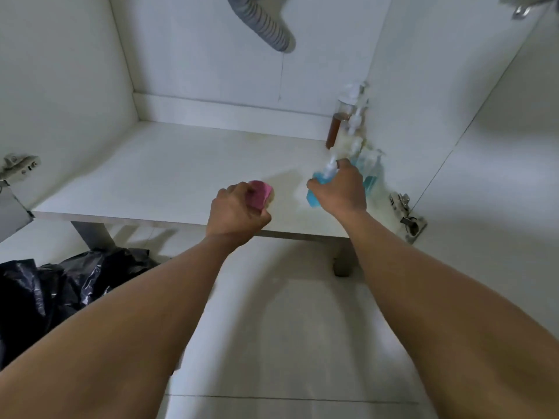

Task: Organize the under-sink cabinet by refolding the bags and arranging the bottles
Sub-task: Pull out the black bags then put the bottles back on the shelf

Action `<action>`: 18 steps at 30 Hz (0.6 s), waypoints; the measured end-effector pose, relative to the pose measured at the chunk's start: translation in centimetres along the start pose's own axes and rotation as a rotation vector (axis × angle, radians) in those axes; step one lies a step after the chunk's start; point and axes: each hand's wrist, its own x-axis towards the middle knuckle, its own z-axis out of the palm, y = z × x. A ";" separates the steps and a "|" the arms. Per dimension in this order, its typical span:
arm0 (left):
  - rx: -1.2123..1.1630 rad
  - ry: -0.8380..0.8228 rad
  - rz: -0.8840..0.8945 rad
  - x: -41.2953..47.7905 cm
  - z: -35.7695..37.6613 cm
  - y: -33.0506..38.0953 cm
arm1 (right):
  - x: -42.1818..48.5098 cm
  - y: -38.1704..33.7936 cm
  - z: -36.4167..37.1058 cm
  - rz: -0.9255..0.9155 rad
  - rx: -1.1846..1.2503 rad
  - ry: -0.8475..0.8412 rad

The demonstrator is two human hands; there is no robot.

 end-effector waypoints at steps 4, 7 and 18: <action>-0.017 -0.074 -0.082 2.9 3.2 1.0 | 2.8 3.6 -1.1 0.103 -0.091 0.015; -0.077 -0.115 -0.084 4.1 4.8 1.1 | 4.1 5.1 -1.7 0.163 -0.153 -0.011; -0.224 -0.109 -0.108 5.3 7.2 -1.6 | -0.3 5.8 1.6 0.203 0.059 0.277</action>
